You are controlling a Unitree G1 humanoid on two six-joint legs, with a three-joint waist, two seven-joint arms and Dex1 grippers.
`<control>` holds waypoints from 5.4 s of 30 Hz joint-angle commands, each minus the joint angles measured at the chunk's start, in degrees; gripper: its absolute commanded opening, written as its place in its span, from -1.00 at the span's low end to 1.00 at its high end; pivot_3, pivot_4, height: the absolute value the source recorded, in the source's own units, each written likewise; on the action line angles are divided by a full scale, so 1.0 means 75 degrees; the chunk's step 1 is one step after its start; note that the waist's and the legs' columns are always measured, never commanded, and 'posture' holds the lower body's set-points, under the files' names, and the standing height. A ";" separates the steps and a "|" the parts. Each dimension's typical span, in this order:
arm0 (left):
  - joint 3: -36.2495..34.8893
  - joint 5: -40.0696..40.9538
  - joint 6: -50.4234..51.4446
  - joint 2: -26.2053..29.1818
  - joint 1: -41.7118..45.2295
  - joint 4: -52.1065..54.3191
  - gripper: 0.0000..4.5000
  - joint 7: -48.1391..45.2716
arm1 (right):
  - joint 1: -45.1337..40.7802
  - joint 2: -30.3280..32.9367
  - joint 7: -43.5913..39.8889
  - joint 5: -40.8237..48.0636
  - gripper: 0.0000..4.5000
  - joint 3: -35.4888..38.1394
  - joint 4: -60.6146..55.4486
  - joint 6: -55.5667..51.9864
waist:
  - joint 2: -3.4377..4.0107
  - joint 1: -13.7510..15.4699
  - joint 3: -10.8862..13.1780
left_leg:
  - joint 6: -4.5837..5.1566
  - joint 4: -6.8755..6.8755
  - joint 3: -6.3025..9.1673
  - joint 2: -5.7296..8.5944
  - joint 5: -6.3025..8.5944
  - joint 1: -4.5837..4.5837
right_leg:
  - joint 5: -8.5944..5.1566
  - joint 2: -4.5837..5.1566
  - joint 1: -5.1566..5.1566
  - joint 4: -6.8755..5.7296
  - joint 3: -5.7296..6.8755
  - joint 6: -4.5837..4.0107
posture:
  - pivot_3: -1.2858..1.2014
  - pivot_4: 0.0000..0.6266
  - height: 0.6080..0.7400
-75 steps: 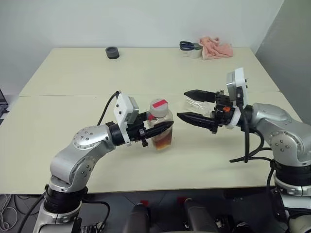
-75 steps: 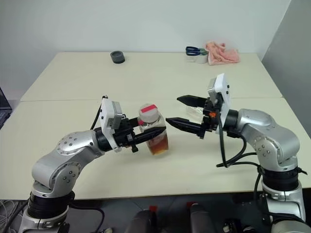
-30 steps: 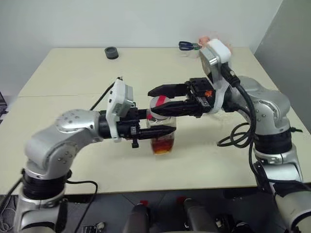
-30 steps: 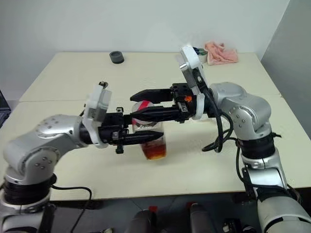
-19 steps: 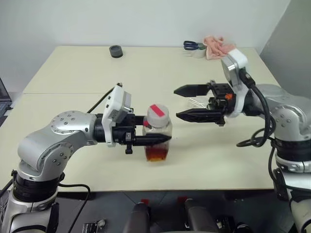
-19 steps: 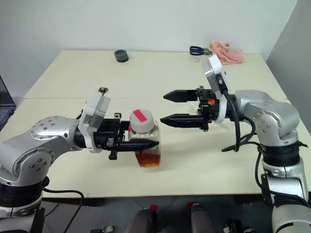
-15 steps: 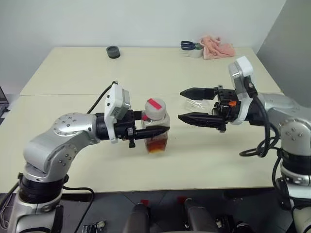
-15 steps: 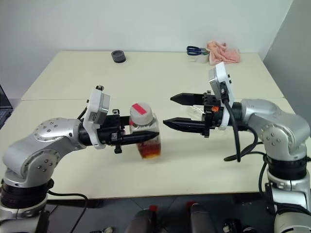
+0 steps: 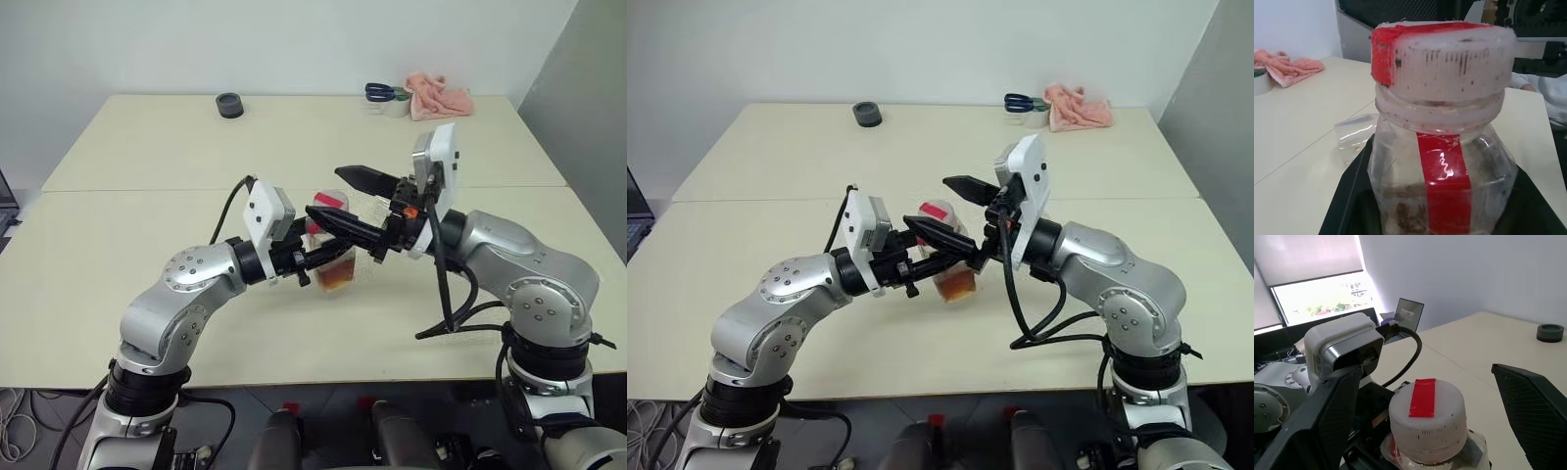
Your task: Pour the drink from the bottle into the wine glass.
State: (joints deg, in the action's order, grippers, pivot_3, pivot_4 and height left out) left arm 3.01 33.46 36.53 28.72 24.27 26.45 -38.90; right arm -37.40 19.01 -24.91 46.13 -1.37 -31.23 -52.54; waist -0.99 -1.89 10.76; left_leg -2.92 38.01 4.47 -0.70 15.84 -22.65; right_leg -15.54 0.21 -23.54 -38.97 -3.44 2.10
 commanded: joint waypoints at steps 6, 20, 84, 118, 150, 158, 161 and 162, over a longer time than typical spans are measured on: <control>-0.0202 0.0070 -0.0202 -0.0027 0.0084 0.0313 -0.15 0.0034 | -0.0009 0.0022 -0.0211 -0.0238 0.99 -0.0135 0.0032 0.0509 | 0.0000 -0.0001 0.0000 | 0.0000 0.0000 0.0001 -0.0001 0.0000 0.0001 | 0.0000 -0.0001 0.0000 -0.0001 0.0001 0.0000 | 0.03 -0.52 1.00; -0.0238 0.0228 -0.0063 0.0052 0.0309 0.0284 -0.15 -0.0112 | 0.0002 0.0230 -0.0941 -0.0073 -0.21 -0.0146 0.0270 0.0661 | 0.0000 0.0000 0.0000 | 0.0000 0.0000 0.0001 -0.0001 0.0000 0.0001 | 0.0000 -0.0001 0.0000 -0.0001 0.0002 0.0000 | 0.03 -0.52 1.00; -0.0556 0.1161 0.0416 0.0428 0.0626 0.0278 -0.15 -0.0277 | -0.0403 0.0410 -0.0919 0.0199 0.99 0.0211 0.0170 0.0624 | 0.0001 0.0003 0.0001 | 0.0000 0.0000 0.0003 -0.0002 0.0000 0.0000 | 0.0000 0.0000 0.0001 -0.0002 0.0005 -0.0001 | 0.03 -0.52 1.00; -0.0702 0.1337 0.0667 0.0654 0.0177 0.0604 -0.15 -0.0334 | -0.1100 0.0723 -0.2168 -0.0223 -0.22 0.0314 0.1058 0.1849 | 0.0004 0.0002 0.0002 | 0.0001 0.0000 0.0003 -0.0001 0.0000 0.0001 | 0.0000 0.0000 0.0002 0.0000 0.0007 -0.0001 | 0.03 -0.52 1.00; -0.0608 0.0690 0.0468 -0.0284 -0.0399 0.0982 -0.15 0.1468 | 0.3868 -0.0073 0.2980 -0.4177 -0.22 0.3115 0.3557 0.4737 | -0.0004 -0.0136 -0.0005 | 0.0002 -0.0024 -0.0064 -0.0008 0.0001 0.0090 | -0.0024 -0.0028 0.0042 -0.0003 -0.0081 0.0038 | 0.03 -0.52 1.00; -0.0658 0.0628 0.0498 -0.0295 -0.0445 0.1091 -0.15 0.1488 | 0.3632 -0.0369 0.2855 -0.4314 0.09 0.2843 0.5359 0.4995 | -0.0032 -0.0163 -0.0022 | 0.0002 -0.0011 -0.0079 -0.0007 0.0001 0.0094 | -0.0001 -0.0021 0.0053 0.0000 -0.0093 0.0010 | 0.03 -0.52 1.00; -0.0713 0.0611 0.0512 -0.0285 -0.0467 0.1125 -0.15 0.1547 | 0.3707 -0.0358 0.2821 -0.4419 0.49 0.2688 0.5232 0.4898 | -0.0035 -0.0162 -0.0024 | 0.0002 -0.0013 -0.0076 -0.0008 0.0001 0.0097 | -0.0002 -0.0023 0.0055 0.0001 -0.0091 0.0010 | 0.03 -0.52 1.00; -0.0728 0.0624 0.0524 -0.0283 -0.0479 0.1153 -0.15 0.1564 | 0.3743 -0.0354 0.2784 -0.4442 0.65 0.2629 0.5182 0.4844 | -0.0035 -0.0162 -0.0024 | 0.0002 -0.0013 -0.0076 -0.0008 0.0001 0.0097 | -0.0002 -0.0023 0.0055 0.0001 -0.0090 0.0010 | 0.03 -0.52 1.00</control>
State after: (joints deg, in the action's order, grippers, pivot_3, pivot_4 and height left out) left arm -0.92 37.87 41.77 26.66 20.47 32.66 -27.64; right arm -10.55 16.83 -3.48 13.57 20.06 7.26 -14.44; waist -1.26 -3.11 10.58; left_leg -2.90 37.91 3.90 -0.76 15.85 -21.93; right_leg -15.56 0.04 -23.13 -38.96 -4.12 2.17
